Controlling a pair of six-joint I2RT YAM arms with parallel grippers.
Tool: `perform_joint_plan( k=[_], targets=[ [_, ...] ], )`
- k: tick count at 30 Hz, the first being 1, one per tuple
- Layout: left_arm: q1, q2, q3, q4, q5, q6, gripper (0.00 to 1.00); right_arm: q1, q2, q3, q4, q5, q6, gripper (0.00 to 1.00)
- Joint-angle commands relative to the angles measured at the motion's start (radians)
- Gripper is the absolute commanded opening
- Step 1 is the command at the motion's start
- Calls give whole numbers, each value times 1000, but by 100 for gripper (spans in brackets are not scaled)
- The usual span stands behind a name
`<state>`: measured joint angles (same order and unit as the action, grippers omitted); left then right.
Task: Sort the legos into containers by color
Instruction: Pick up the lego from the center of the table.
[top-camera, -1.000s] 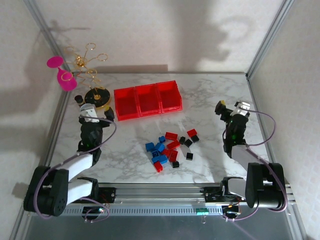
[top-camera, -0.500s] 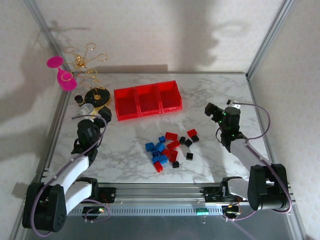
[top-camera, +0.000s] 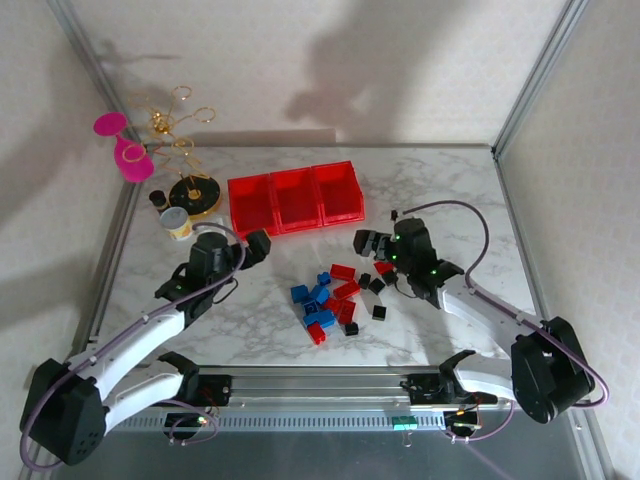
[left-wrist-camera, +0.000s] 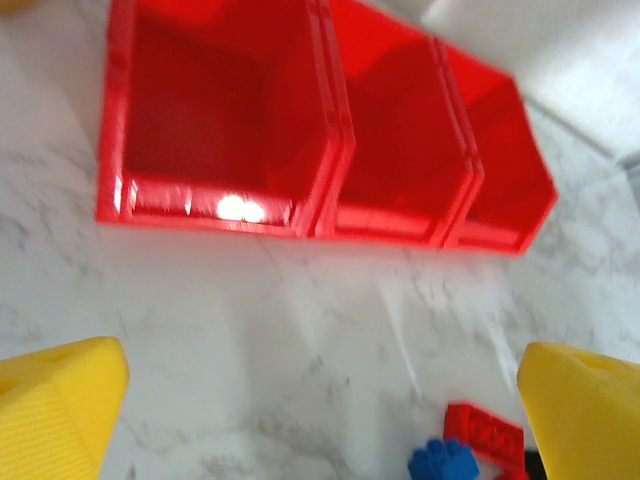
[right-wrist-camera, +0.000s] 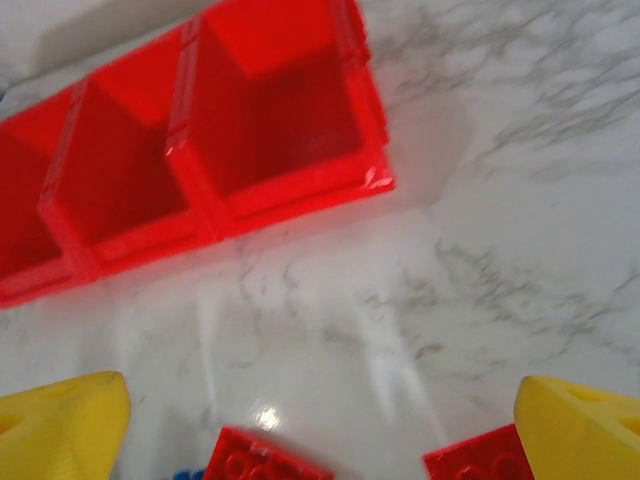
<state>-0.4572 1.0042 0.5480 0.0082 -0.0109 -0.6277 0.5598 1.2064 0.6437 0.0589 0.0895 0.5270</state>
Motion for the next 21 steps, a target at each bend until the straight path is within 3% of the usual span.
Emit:
perform_joint_plan(
  k=[1,10,21],
  targets=[
    [-83,50,55,-166,24,-44,99,65,-17,26,-102,26,48,99],
    [-310,245,188,-326,-36,-86,92,222,-48,4,-196,28,111,99],
    [-411,474,282,-329,-75,-113,83,257,-132,-64,-163,35,193,99]
  ],
)
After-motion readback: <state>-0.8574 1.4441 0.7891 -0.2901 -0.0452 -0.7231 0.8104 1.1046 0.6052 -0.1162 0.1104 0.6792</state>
